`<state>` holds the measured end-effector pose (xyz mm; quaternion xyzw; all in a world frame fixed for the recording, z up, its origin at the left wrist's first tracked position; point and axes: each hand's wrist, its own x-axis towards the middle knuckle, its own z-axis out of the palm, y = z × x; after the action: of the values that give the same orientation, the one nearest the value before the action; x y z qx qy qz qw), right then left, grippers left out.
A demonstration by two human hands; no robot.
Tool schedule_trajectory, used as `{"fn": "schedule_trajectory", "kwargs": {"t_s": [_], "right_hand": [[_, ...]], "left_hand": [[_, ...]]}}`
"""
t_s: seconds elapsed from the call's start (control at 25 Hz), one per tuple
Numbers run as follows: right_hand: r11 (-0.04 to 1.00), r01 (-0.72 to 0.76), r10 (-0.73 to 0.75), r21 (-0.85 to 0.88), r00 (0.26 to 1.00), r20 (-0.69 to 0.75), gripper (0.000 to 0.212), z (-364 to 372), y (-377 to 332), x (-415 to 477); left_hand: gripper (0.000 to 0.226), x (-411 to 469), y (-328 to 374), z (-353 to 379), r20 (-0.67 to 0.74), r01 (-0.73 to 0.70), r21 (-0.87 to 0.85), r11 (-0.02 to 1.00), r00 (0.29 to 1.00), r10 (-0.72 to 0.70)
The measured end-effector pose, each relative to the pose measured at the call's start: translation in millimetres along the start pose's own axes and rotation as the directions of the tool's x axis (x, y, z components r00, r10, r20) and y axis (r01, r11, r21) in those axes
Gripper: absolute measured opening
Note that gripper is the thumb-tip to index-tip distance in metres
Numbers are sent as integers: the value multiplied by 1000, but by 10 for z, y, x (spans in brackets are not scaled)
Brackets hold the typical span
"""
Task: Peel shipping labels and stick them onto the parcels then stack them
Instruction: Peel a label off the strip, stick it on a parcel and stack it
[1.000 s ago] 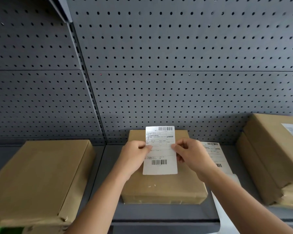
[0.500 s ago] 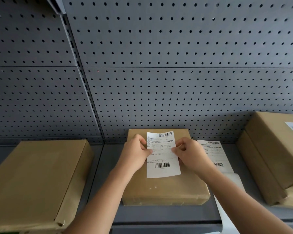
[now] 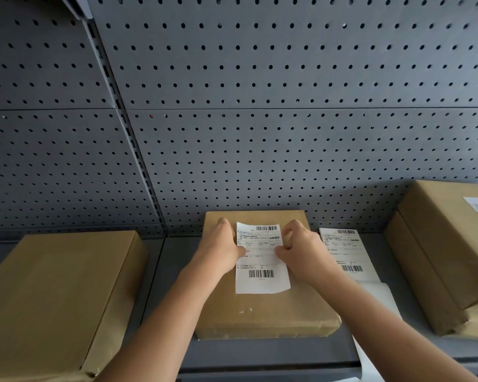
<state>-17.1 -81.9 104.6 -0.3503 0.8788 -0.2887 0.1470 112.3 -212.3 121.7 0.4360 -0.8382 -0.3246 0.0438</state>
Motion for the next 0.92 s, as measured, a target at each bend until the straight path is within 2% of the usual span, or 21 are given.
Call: {"fn": "schedule_trajectory", "kwargs": {"t_s": [0.08,0.16,0.24,0.32,0.4,0.48,0.52,0.64,0.92], "right_hand": [[993,-6,10,-120,1000,29,23,-20,-6,3],[971,27,-24,-239,1000,12,21,-51,5,-14],[942,140,-177,-304,979,-99,23,-33,15,-40],[892,331,-386,-310,912,-137,31,53,-16,-45],[850,438,-458,-291,889,-1,46,180,-57,-31],[848,432,-406,-306,902,148,65,287,-66,-38],[852,411,-373,-324,911,176,67,309,-45,-32],[855,350,-297,-382,935,191,58,272,50,-25],[909,192,-162,-369,981,110,66,105,246,-53]], "left_hand": [[44,-22,-33,-14,-17,-17,36,999,1000,17],[53,-47,-117,14,-74,-140,145,980,986,152],[57,-74,-167,92,-121,-331,242,912,922,367],[56,-78,-145,180,-48,-470,280,837,864,502],[56,-69,-140,263,81,-497,325,805,863,499],[57,-55,-169,295,147,-469,394,790,881,449],[58,-47,-184,298,155,-456,421,785,888,433],[59,-32,-222,281,151,-438,436,787,897,416],[60,-46,-424,152,91,-340,410,846,938,333]]}}
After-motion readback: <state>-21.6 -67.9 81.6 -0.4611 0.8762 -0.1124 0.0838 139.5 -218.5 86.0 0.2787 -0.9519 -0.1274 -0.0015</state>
